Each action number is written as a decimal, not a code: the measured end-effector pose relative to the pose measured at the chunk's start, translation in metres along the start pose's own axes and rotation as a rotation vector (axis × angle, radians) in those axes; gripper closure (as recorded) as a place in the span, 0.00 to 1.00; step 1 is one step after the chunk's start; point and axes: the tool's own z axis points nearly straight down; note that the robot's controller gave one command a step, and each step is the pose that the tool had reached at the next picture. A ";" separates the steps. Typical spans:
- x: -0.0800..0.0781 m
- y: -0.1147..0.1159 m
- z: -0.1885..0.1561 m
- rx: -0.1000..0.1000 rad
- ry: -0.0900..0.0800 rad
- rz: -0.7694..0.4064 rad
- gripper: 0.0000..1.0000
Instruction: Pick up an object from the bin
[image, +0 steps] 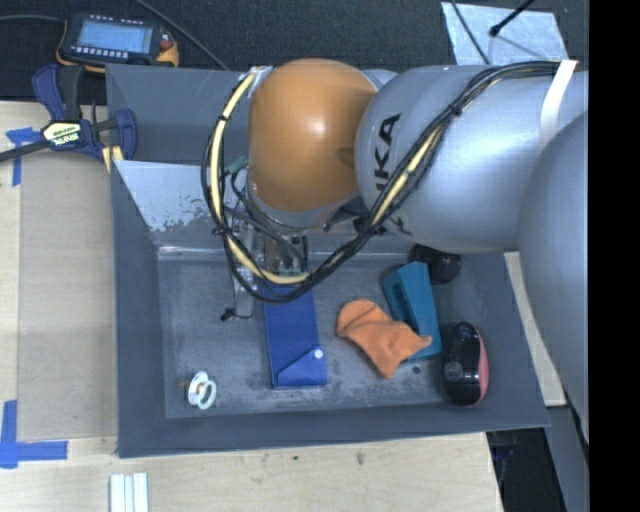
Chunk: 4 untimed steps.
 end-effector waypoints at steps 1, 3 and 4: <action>0.021 0.010 0.042 0.000 -0.002 -0.135 0.00; 0.061 0.038 0.077 0.000 0.002 -0.635 0.00; 0.069 0.042 0.115 0.000 0.002 -0.909 0.00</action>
Offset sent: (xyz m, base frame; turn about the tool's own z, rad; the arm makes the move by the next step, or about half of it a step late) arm -0.0788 0.0303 -0.0536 -0.7416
